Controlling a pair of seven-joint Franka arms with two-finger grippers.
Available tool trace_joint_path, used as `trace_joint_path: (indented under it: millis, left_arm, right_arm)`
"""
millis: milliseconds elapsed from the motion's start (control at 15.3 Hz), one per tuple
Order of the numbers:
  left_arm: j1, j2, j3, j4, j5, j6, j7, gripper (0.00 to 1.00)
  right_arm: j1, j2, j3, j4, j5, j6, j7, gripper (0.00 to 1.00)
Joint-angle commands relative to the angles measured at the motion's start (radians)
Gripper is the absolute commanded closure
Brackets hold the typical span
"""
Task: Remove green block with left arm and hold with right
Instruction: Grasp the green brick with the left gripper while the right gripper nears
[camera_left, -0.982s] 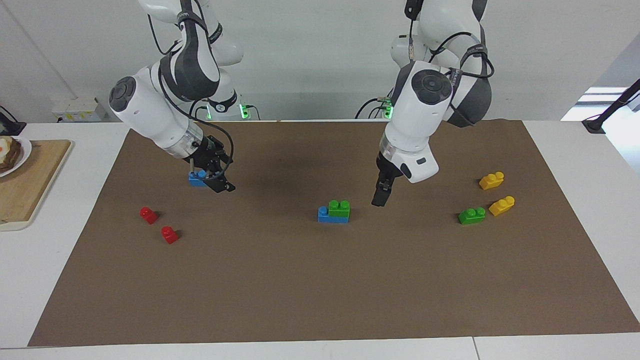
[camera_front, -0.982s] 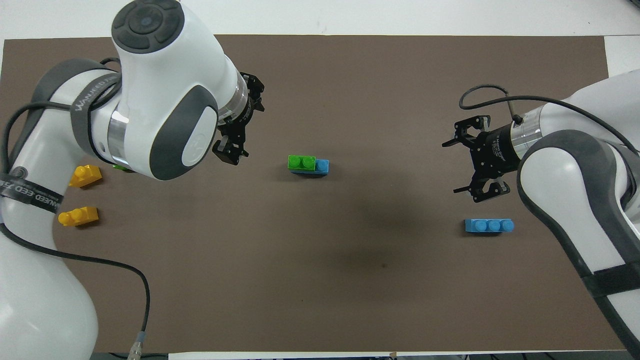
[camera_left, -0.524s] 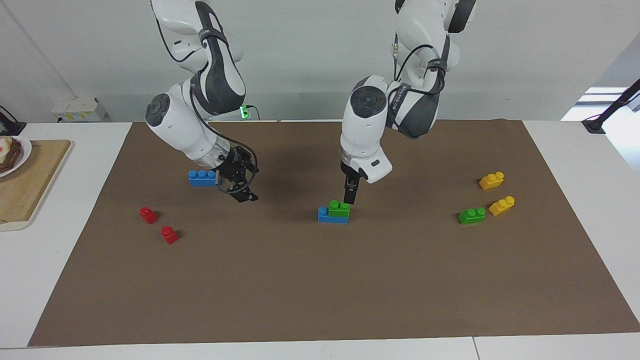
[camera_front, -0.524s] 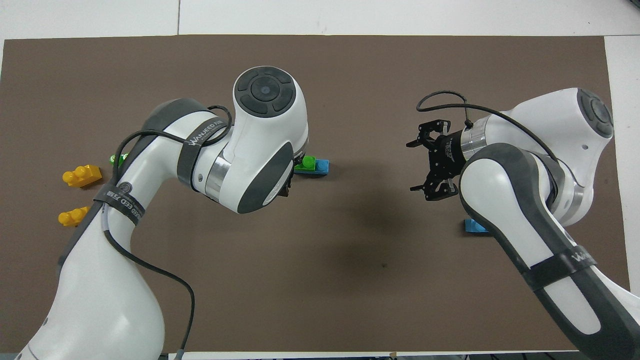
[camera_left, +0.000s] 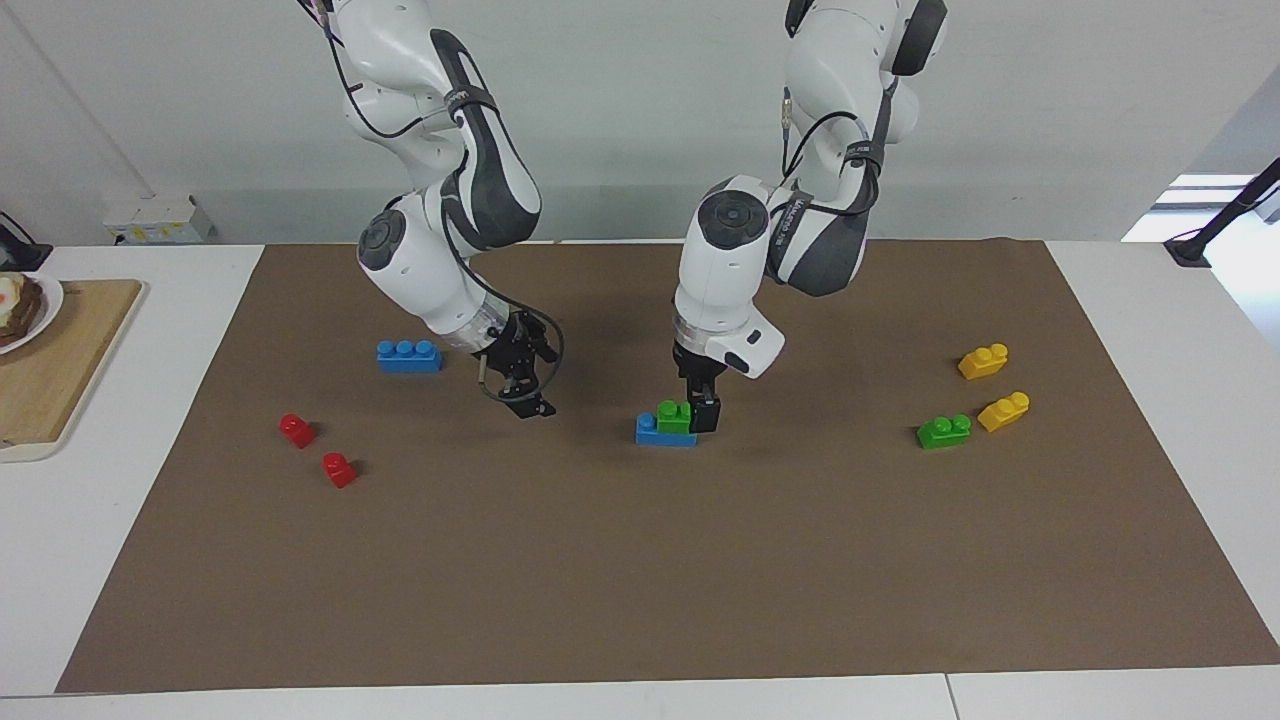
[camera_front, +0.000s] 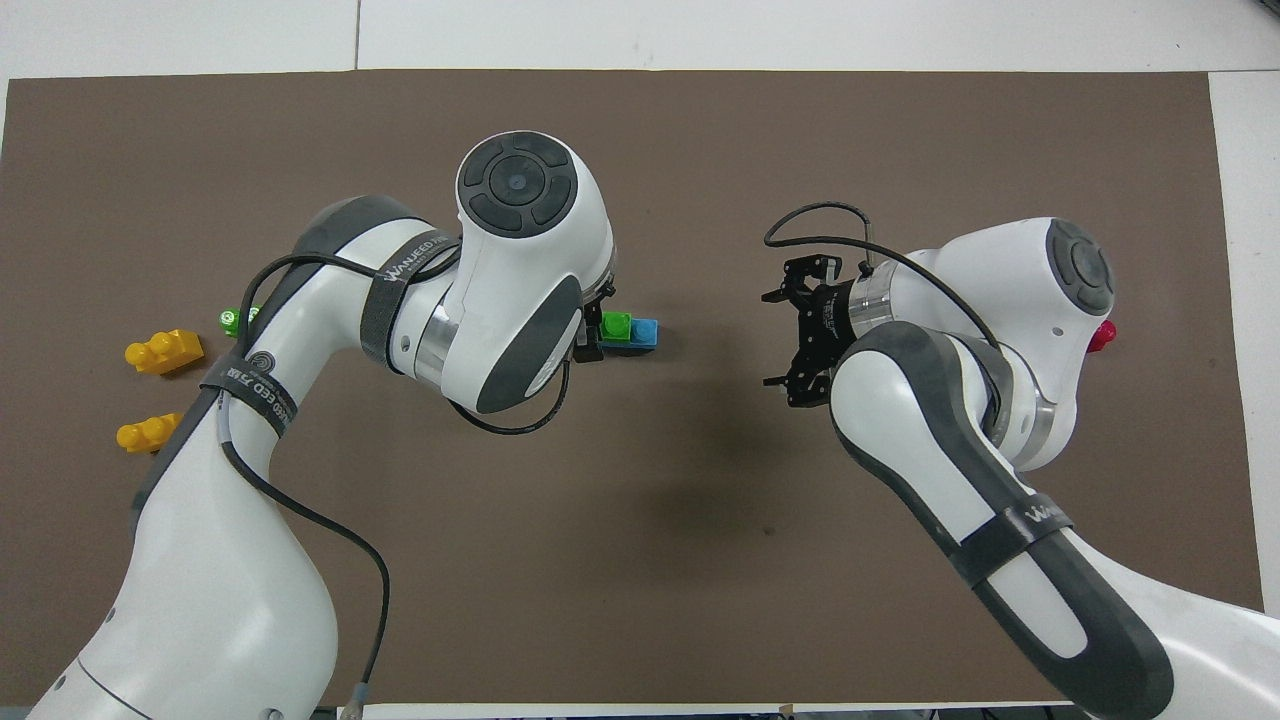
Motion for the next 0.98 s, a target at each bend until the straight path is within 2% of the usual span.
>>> trace_joint_path:
  millis: [0,393,524,916]
  left_arm:
    - [-0.003,0.022,0.000,-0.007,0.020,0.016,-0.029,0.00]
    - [-0.009,0.054,0.000,-0.005,0.020,0.028,-0.031,0.00]
    - [-0.009,0.052,0.000,-0.008,0.022,0.028,-0.031,0.00]
    - [-0.010,0.051,0.000,-0.040,0.020,0.034,-0.035,0.00]
  right_arm:
    - [0.021,0.002,0.000,-0.013,0.029,0.042,0.035,0.00]
    - [0.072,0.088,0.003,0.003,0.046,0.144,0.040,0.00]
    - [0.104,0.123,0.002,0.038,0.061,0.149,0.046,0.00]
    - [0.143,0.171,0.002,0.049,0.112,0.227,0.047,0.00]
